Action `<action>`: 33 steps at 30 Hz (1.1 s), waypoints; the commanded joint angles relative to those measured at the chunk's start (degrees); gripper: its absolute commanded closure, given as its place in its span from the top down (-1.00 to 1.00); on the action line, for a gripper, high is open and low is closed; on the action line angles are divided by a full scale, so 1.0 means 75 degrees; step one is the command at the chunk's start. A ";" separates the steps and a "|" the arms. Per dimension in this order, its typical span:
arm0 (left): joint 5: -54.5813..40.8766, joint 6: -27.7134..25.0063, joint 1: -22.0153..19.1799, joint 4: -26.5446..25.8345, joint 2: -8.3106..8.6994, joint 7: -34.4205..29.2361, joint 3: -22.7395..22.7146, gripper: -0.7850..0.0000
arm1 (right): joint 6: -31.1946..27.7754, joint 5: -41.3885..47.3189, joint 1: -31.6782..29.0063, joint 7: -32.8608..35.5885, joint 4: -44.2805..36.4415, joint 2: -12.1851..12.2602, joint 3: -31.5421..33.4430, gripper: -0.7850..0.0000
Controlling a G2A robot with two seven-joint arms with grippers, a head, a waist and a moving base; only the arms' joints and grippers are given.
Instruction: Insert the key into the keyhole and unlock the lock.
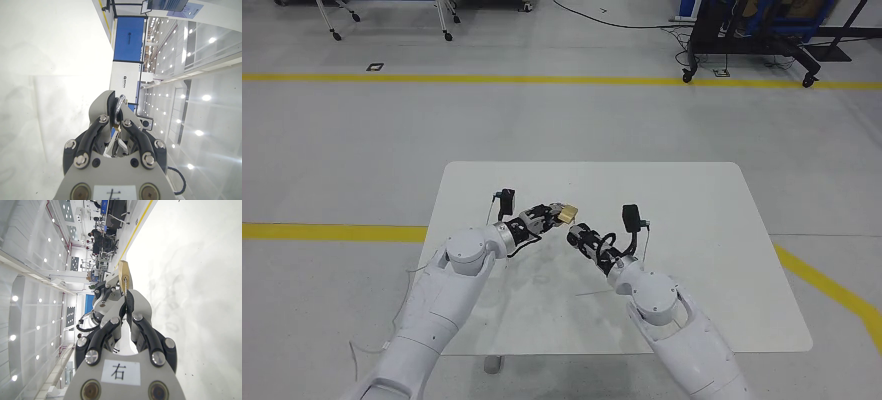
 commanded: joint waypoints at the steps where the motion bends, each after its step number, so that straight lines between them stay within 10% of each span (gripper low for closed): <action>1: 0.0074 -0.0048 -0.0014 0.0012 0.0010 0.0000 -0.0013 -1.00 | -0.0004 -0.0066 -0.0018 0.0007 -0.0017 0.0006 -0.0008 -1.00; 22: 0.0121 -0.0009 -0.0006 -0.0006 0.0060 0.0118 -0.0182 -1.00 | -0.0862 -0.0810 -0.0577 0.0680 -0.0448 0.0201 0.0367 -1.00; 33: 0.0788 -0.0027 0.0082 -0.0363 0.0181 -0.0582 -0.0141 -1.00 | -0.1735 -0.1635 -0.0368 0.4019 -0.0586 0.0619 0.1271 -1.00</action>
